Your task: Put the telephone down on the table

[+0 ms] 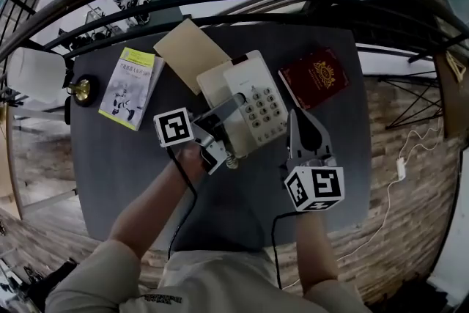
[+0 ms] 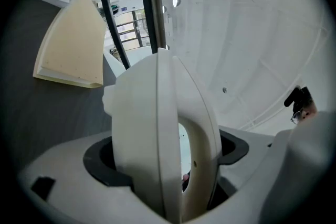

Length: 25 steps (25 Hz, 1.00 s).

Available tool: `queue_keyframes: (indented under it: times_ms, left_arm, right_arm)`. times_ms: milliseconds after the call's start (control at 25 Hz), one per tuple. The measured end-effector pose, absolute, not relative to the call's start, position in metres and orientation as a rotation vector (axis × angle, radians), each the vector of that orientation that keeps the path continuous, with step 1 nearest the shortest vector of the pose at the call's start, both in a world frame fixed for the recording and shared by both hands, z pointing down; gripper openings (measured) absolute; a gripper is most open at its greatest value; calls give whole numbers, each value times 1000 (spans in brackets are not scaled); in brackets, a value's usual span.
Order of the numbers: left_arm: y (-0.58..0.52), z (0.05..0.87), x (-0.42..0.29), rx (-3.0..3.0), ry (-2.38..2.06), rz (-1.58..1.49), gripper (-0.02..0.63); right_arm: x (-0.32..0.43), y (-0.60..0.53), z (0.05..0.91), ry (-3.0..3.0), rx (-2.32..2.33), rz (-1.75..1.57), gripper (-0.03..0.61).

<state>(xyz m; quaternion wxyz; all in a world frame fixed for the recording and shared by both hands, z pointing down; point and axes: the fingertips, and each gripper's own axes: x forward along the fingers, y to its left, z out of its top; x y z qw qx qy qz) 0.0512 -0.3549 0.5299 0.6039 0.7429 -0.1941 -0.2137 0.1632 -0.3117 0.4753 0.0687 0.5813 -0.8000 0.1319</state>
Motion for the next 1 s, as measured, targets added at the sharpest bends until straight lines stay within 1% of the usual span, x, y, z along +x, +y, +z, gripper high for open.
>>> queue_keyframes:
  times_ms: [400,640,760,1000]
  left_arm:
    - [-398,610,80,1622,-445,-460,460]
    - [-398,648,86,1598,-493,-357,460]
    - [-397,655,88,1611,-495,-323,460]
    - [-402,664,90,1567,-530,-379,460]
  right_arm:
    - [181,-340,536,-2350,1762,518,2]
    - [181,-340,558,-2335,1752,576,2]
    - [181,-335,559,-2339,1758,607,2]
    - [180,-322,558,-2343,1763,632,2]
